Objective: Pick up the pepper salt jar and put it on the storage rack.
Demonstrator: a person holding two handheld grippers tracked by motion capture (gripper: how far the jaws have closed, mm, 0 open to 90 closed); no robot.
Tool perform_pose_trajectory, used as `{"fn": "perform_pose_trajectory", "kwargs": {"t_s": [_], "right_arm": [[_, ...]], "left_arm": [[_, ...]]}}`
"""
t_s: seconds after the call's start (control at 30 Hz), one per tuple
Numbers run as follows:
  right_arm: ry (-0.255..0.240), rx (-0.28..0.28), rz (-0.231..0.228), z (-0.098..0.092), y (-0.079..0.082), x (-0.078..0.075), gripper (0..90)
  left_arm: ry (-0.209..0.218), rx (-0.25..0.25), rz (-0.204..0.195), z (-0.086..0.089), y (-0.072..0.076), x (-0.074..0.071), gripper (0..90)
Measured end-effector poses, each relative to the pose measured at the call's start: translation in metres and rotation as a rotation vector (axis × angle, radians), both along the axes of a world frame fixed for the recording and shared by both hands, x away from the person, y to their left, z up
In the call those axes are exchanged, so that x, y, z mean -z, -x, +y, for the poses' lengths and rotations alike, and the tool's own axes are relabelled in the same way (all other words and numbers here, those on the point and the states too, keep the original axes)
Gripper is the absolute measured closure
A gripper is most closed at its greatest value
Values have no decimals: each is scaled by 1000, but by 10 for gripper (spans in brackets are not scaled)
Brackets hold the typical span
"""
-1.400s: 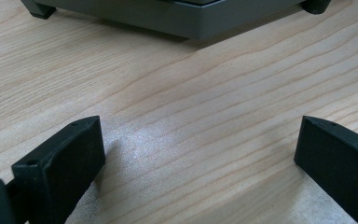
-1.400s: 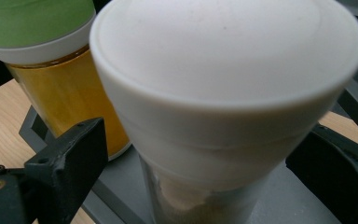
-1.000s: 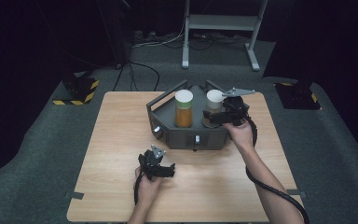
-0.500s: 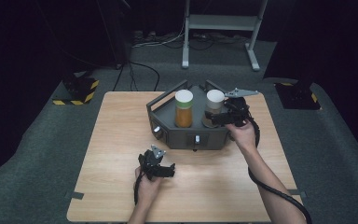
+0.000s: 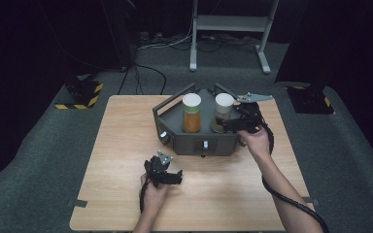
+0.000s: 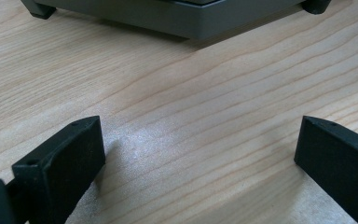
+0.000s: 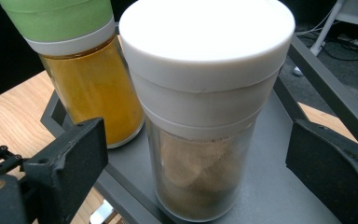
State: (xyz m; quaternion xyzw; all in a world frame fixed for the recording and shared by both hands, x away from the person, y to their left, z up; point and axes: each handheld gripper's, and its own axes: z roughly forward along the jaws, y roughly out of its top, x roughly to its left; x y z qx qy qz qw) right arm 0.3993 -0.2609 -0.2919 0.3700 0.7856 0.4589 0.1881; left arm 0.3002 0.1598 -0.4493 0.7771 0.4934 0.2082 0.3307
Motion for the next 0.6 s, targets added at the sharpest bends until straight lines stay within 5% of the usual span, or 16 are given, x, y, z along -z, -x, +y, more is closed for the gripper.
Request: {"fn": "perform_pose_trajectory", "kwargs": {"t_s": [0.6], "right_arm": [[-12, -4, 1, -12, 9, 3, 52]], "left_arm": [[0, 0, 0, 0, 0, 0, 18]]}}
